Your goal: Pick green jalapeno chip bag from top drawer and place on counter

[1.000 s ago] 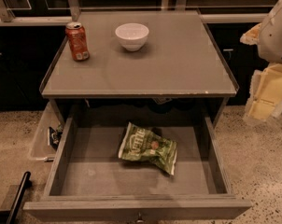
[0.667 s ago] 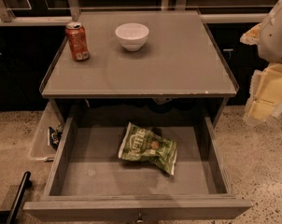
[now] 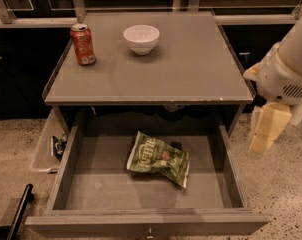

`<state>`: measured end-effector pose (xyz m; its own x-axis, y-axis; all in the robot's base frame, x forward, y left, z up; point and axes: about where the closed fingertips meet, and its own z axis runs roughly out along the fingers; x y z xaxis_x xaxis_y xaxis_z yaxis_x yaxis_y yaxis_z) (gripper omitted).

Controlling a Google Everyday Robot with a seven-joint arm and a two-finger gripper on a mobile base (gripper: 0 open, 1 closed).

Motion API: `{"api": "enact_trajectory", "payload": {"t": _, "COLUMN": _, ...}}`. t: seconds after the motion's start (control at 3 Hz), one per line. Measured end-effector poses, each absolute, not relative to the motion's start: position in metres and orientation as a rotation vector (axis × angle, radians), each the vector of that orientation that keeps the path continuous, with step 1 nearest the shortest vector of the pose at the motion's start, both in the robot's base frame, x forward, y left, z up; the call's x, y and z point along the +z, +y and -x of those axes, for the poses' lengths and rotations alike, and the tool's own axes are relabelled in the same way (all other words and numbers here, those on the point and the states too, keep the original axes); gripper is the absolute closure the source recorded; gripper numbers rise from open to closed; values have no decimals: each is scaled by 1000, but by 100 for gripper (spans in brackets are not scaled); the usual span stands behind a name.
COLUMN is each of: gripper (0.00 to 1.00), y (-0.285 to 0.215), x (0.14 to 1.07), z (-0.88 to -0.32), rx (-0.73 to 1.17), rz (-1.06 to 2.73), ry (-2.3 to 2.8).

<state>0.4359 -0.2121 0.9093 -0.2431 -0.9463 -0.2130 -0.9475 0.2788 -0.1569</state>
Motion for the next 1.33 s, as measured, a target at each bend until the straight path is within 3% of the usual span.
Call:
{"api": "enact_trajectory", "payload": {"t": 1.0, "gripper": 0, "y": -200, "x": 755, "z": -418, "rx": 155, "rz": 1757, "ry": 2318}}
{"api": "enact_trajectory", "payload": {"t": 1.33, "gripper": 0, "y": -200, "x": 755, "z": -418, "rx": 155, "rz": 1757, "ry": 2318}}
